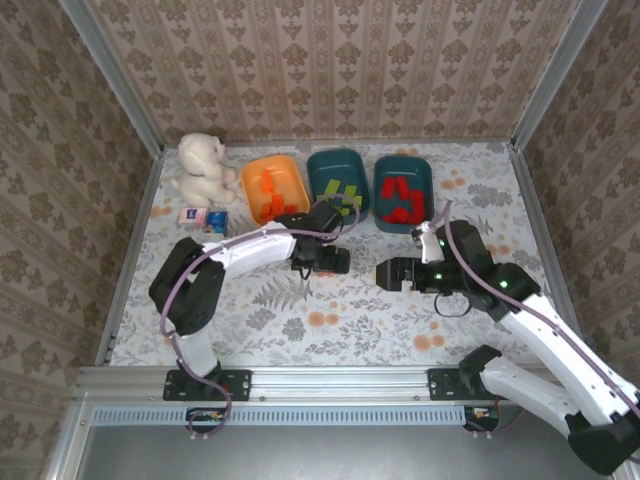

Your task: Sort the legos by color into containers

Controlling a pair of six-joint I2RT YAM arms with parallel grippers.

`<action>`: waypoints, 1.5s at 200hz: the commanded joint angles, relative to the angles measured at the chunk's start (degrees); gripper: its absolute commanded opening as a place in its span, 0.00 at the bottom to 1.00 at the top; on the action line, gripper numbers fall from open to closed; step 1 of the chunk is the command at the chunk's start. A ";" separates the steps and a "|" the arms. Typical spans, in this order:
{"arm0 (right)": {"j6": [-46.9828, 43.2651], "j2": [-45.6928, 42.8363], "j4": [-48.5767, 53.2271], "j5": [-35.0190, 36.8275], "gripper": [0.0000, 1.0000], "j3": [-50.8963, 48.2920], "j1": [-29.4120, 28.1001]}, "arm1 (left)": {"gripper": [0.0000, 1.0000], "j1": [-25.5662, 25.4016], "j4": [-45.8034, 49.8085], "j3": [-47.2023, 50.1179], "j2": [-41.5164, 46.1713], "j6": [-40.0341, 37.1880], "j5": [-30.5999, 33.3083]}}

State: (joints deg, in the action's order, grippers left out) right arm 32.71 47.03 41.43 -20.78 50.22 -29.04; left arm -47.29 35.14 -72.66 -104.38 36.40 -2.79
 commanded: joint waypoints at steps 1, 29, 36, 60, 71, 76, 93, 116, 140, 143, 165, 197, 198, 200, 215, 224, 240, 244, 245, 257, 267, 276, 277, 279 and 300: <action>-1.35 -1.33 4.75 -1.86 1.00 -0.09 -0.07 | 0.91 -0.53 5.62 -3.85 -3.62 0.00 2.68; -1.23 -1.35 4.78 -1.47 1.00 0.98 -0.05 | 0.88 -0.74 5.12 -4.45 -5.21 0.21 4.17; -1.01 -1.32 4.55 -1.53 1.00 0.83 -0.05 | 0.87 -0.87 5.26 -4.91 -5.65 0.29 4.55; -0.54 -1.42 4.03 -1.66 1.00 0.46 -0.07 | 0.81 -1.30 6.52 -6.49 -7.59 -0.02 6.40; -0.47 -1.36 3.88 -1.70 1.00 0.55 -0.08 | 0.78 -1.47 6.87 -7.04 -8.21 -0.02 7.16; -0.61 -1.26 3.84 -1.72 1.00 0.54 -0.06 | 0.77 -1.49 6.77 -7.18 -8.51 -0.03 7.34; -0.78 -0.79 3.67 -1.98 1.00 0.80 -0.10 | 0.72 -1.74 6.02 -7.64 -9.09 -0.58 7.62; -0.55 -0.08 3.19 -2.16 1.00 0.92 -0.05 | 0.67 -1.84 6.89 -9.22 -10.56 -0.98 7.96; -0.44 0.41 2.87 -2.08 1.00 1.11 -0.08 | 0.60 -1.93 7.09 -9.62 -10.88 -0.84 8.52; -0.37 0.39 2.87 -2.08 1.00 1.11 -0.06 | 0.58 -1.93 7.03 -9.62 -10.80 -0.76 8.65; -0.27 0.39 2.87 -1.99 0.99 1.11 -0.06 | 0.51 -2.00 6.79 -9.33 -10.23 -0.72 9.41; -0.32 0.15 3.35 -1.80 0.99 1.78 -0.05 | 0.48 -1.93 8.03 -10.37 -7.88 -1.07 11.38; -0.30 0.16 3.37 -1.80 0.99 1.80 -0.05 | 0.48 -1.93 8.11 -10.47 -7.78 -1.07 11.39; -0.28 0.17 3.45 -1.77 0.99 1.92 -0.05 | 0.48 -1.84 8.35 -10.54 -7.64 -1.16 11.49; -0.19 0.33 3.53 -1.81 0.99 2.83 -0.05 | 0.48 -1.40 9.83 -12.63 -5.35 -1.61 12.14; -0.19 0.56 3.45 -1.73 0.99 3.55 -0.06 | 0.48 -0.80 10.86 -14.16 -3.84 -1.78 12.42; -0.11 1.62 2.89 -1.80 0.99 4.72 -0.05 | 0.48 0.97 11.92 -16.60 -0.83 -2.28 12.43; -0.10 1.95 2.64 -1.93 0.99 4.95 -0.07 | 0.48 1.75 12.20 -17.31 -0.13 -2.50 12.45; -0.10 2.03 2.58 -1.96 0.99 5.05 -0.06 | 0.48 1.89 12.22 -17.45 0.00 -2.53 12.45; -0.01 3.39 1.46 -2.39 0.99 5.83 -0.09 | 0.48 4.36 12.33 -19.24 1.52 -3.44 12.13; 0.07 4.88 0.50 -2.84 0.99 6.36 -0.05 | 0.48 6.70 12.33 -20.82 2.10 -4.36 11.65; -0.01 6.50 -0.32 -3.23 0.99 6.98 -0.06 | 0.48 9.19 12.25 -22.27 2.01 -5.03 10.89; -0.01 6.68 -0.40 -3.36 0.99 7.03 -0.06 | 0.48 9.34 12.20 -22.44 1.95 -5.07 10.75; -0.06 7.03 -0.59 -3.56 0.99 7.14 -0.05 | 0.48 10.05 12.07 -22.74 1.87 -5.26 10.51; -0.12 10.89 -3.69 -4.82 0.99 8.50 -0.15 | 0.48 15.69 9.55 -25.44 -0.36 -6.32 7.62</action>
State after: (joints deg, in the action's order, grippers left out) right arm 32.32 54.63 41.95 -22.83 56.25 -29.04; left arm -37.12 44.58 -95.85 -102.65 32.86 7.20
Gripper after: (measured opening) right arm 0.985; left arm 0.486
